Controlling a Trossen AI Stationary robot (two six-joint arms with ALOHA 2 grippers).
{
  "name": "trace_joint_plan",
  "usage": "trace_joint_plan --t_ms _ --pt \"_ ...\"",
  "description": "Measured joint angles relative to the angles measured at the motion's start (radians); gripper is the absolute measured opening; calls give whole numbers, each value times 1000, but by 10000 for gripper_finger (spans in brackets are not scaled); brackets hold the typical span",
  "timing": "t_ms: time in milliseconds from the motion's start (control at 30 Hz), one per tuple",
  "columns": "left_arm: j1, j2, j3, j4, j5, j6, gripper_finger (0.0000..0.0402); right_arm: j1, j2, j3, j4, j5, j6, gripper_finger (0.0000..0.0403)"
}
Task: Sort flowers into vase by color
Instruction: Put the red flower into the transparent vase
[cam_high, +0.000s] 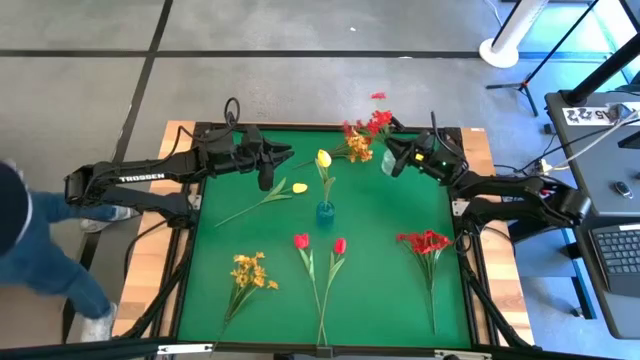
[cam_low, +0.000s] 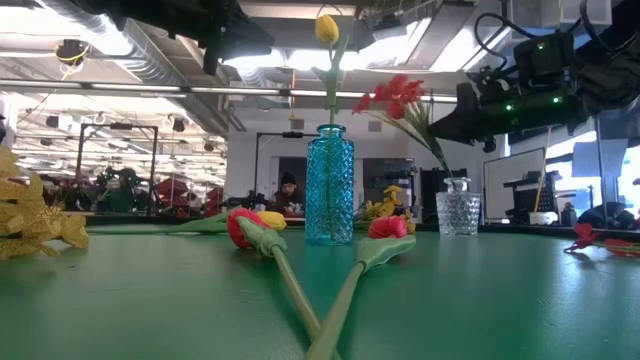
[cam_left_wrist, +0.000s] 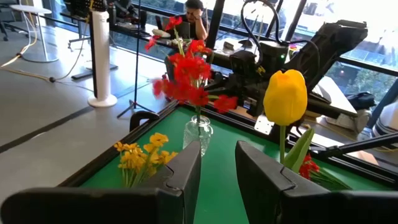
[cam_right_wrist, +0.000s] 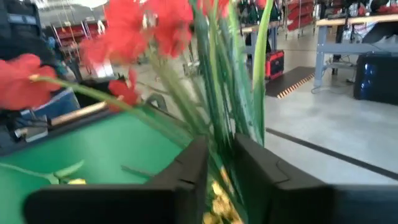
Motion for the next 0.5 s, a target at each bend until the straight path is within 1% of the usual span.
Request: trace_joint_plan --t_ms 300,433,500 --pt "0 0 0 0 0 2 96 0 -197 0 -253 0 -19 206" --pt "0 0 0 0 -1 2 96 -1 -313 0 -401 -16 2 246" --pt "0 0 0 0 -1 2 96 -1 -369 0 -482 -55 49 258"
